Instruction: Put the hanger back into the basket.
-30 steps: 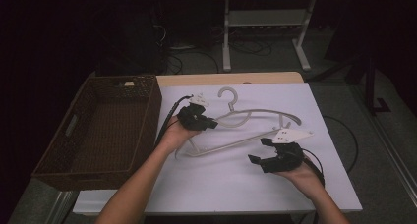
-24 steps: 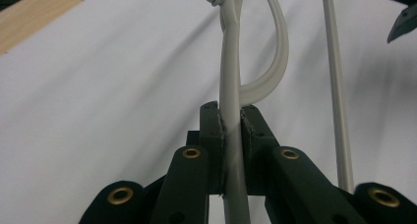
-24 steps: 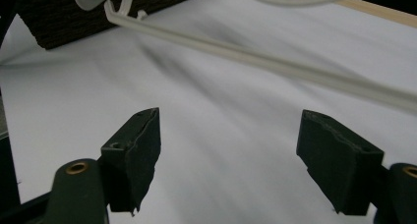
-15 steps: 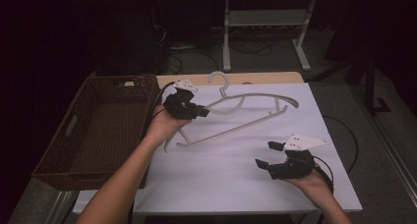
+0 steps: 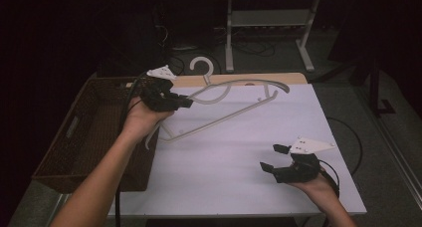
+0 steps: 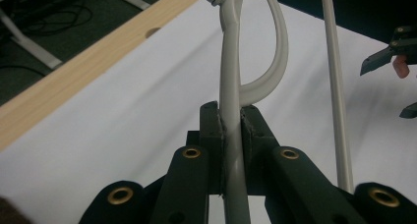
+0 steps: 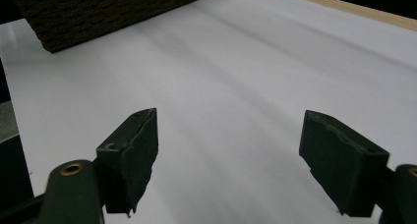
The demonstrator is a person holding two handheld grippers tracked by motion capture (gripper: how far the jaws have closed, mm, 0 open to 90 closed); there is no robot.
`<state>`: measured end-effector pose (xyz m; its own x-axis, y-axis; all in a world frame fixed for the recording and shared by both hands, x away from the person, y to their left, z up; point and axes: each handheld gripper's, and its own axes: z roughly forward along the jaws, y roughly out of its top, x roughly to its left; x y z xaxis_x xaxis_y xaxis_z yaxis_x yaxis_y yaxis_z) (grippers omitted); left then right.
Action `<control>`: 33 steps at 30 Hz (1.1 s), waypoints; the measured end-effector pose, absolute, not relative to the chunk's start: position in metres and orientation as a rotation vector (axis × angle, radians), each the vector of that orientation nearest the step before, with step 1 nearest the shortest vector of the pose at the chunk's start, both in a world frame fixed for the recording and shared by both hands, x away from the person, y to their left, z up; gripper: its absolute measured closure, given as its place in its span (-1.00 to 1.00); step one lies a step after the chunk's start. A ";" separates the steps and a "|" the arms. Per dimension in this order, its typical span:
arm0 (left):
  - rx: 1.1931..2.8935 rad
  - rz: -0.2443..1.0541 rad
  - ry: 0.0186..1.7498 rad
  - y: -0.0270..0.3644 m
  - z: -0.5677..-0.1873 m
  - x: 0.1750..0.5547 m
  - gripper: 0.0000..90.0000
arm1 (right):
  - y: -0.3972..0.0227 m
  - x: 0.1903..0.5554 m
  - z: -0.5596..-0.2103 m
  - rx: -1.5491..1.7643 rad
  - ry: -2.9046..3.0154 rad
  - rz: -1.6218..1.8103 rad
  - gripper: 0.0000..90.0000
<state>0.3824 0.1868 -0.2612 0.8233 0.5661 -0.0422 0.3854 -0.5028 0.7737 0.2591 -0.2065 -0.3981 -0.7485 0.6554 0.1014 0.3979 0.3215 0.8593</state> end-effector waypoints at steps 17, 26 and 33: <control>2.107 0.391 0.815 0.272 -0.237 0.365 0.84 | -0.205 0.260 -0.399 0.958 2.319 1.389 -0.51; 2.033 0.441 0.909 0.326 -0.233 0.354 0.84 | -0.204 0.260 -0.400 0.961 2.320 1.391 -0.50; 2.005 0.461 0.974 0.361 -0.238 0.348 0.84 | -0.204 0.261 -0.400 0.963 2.320 1.387 -0.50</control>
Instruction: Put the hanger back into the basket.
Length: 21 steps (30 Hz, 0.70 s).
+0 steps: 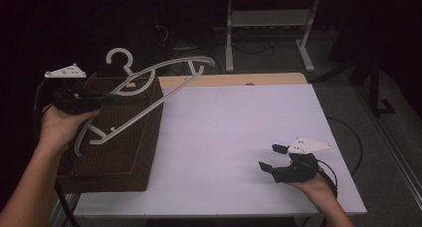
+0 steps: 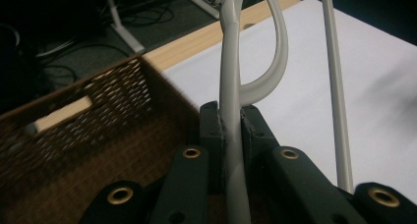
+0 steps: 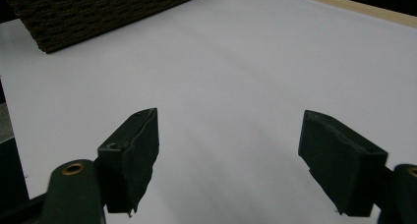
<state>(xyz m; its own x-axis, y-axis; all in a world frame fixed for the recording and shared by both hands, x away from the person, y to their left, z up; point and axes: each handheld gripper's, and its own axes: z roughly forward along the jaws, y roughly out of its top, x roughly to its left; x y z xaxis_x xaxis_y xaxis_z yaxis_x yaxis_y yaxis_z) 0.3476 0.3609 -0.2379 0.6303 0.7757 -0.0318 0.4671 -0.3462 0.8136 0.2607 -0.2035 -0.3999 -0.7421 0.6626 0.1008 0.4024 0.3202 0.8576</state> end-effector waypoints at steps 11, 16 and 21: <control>1.962 0.505 1.085 0.425 -0.255 0.338 0.84 | -0.202 0.262 -0.401 0.964 2.322 1.382 -0.49; 1.956 0.532 1.130 0.445 -0.264 0.338 0.84 | -0.201 0.262 -0.401 0.968 2.319 1.381 -0.49; 1.966 0.556 1.179 0.461 -0.274 0.340 0.84 | -0.201 0.262 -0.401 0.973 2.319 1.378 -0.49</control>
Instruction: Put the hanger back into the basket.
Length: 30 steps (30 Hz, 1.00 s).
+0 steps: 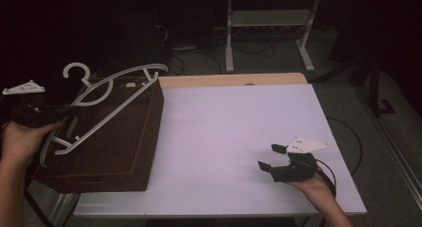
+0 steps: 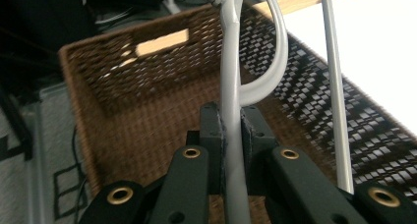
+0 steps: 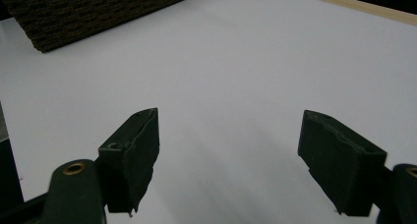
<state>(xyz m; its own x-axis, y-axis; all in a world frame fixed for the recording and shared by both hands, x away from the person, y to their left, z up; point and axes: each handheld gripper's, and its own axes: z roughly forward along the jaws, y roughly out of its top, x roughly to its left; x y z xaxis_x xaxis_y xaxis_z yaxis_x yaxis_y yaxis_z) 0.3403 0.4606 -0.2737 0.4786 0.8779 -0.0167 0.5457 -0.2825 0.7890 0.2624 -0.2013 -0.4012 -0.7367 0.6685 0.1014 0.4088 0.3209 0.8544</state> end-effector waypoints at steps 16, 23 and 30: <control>2.012 0.599 1.286 0.481 -0.297 0.343 0.83 | -0.202 0.262 -0.401 0.981 2.316 1.379 -0.49; 2.017 0.583 1.327 0.485 -0.304 0.346 0.81 | -0.202 0.263 -0.401 0.978 2.312 1.378 -0.49; 1.905 0.593 1.317 0.489 -0.300 0.342 0.12 | -0.202 0.263 -0.400 0.973 2.314 1.379 -0.49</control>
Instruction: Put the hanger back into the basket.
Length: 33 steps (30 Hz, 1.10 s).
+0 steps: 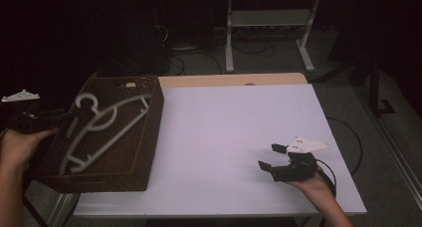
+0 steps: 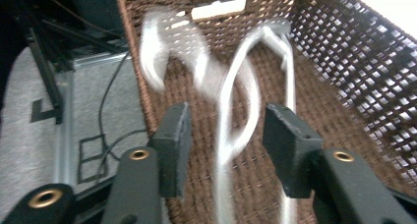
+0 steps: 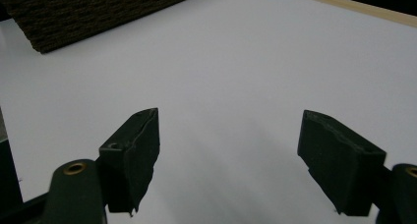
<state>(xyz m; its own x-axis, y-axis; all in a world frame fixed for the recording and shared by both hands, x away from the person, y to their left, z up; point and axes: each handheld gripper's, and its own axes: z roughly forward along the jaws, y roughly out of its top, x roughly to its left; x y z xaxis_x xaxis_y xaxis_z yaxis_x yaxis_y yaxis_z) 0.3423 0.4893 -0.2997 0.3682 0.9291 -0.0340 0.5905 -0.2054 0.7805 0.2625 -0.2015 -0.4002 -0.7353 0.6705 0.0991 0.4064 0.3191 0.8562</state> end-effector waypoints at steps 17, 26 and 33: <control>1.800 0.500 1.089 0.425 -0.277 0.339 -0.51 | -0.203 0.265 -0.393 0.963 2.287 1.414 -0.58; 1.769 0.463 0.980 0.378 -0.279 0.335 -0.69 | -0.203 0.270 -0.382 0.968 2.248 1.449 -0.70; 1.763 0.433 0.896 0.347 -0.280 0.327 -0.72 | -0.204 0.273 -0.371 0.958 2.213 1.483 -0.71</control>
<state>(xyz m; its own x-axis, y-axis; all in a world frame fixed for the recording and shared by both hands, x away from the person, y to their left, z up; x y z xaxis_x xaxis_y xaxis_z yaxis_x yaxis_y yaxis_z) 0.3272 0.3470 -0.2801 0.6524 0.7467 -0.1299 0.3621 -0.1565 0.9189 0.2728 -0.2043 -0.3711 -0.7287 0.6765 0.1068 0.3559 0.2408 0.9030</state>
